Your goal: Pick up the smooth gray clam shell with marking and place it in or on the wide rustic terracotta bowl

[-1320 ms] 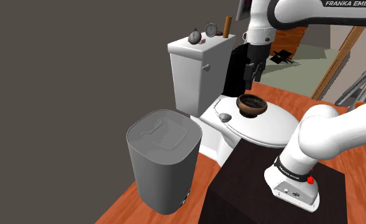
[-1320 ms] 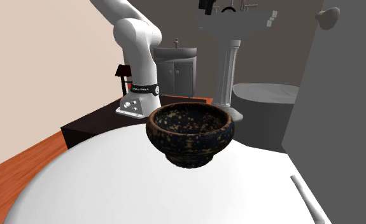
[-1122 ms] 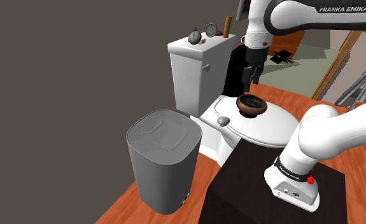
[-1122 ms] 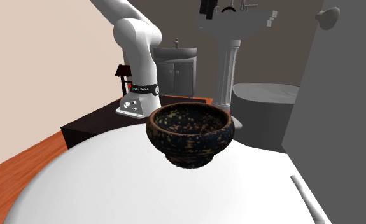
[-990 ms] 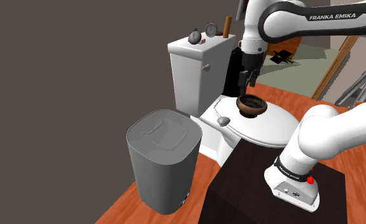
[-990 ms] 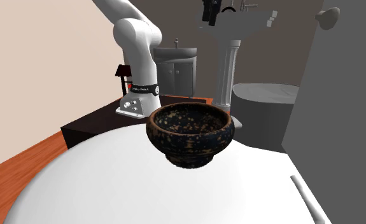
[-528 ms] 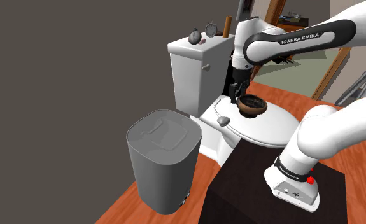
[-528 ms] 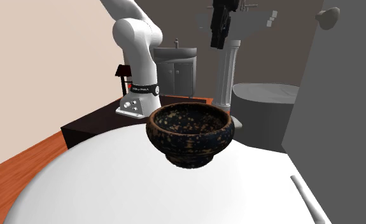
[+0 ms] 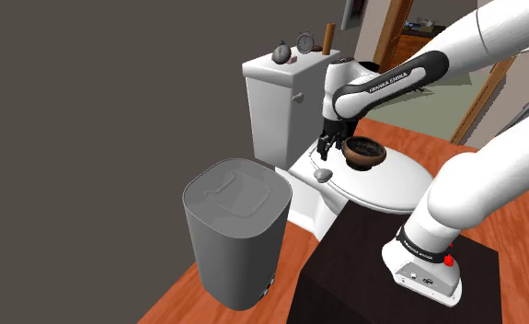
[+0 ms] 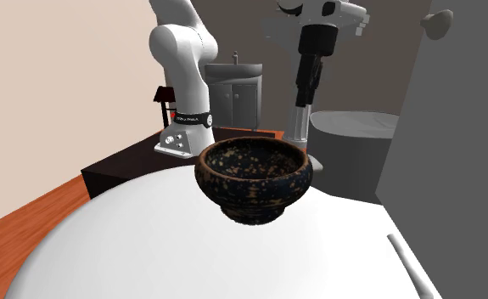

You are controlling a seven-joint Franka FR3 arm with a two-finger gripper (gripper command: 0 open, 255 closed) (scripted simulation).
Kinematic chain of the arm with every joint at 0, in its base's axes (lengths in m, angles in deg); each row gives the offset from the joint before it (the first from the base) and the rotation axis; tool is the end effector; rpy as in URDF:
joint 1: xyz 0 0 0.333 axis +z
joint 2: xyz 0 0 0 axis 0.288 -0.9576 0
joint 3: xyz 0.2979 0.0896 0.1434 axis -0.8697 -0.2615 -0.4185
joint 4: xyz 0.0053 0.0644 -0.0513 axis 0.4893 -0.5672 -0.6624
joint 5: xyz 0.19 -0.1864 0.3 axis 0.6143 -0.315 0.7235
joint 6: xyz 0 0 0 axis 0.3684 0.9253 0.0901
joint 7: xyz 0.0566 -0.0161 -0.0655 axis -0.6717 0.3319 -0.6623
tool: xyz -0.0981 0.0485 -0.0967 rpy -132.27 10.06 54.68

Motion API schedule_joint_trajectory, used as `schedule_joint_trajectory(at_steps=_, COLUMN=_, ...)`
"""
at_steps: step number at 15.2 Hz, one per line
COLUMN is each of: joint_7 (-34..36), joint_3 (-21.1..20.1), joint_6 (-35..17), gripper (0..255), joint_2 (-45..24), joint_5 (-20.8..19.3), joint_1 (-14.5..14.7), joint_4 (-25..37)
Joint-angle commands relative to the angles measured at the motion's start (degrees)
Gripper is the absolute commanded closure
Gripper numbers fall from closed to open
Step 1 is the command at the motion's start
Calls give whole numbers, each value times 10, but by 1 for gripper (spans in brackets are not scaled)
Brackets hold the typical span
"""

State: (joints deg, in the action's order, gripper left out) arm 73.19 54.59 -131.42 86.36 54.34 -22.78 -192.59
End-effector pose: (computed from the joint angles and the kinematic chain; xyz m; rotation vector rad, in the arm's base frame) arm 0.3710 -0.1014 0.3376 3.0228 -0.2482 -0.1187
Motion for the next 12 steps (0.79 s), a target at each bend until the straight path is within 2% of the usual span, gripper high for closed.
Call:
schedule_joint_trajectory(at_steps=1, joint_7=6, joint_3=5, joint_6=-45, gripper=0, joint_2=-41, joint_5=-9, joint_1=-6, joint_4=3)
schedule_joint_trajectory(at_steps=6, joint_7=21, joint_3=19, joint_6=-151, gripper=0, joint_2=-159, joint_5=-31, joint_1=-22, joint_4=30)
schedule_joint_trajectory(at_steps=12, joint_7=25, joint_3=23, joint_6=-199, gripper=0, joint_2=-200, joint_5=-37, joint_1=-27, joint_4=24)
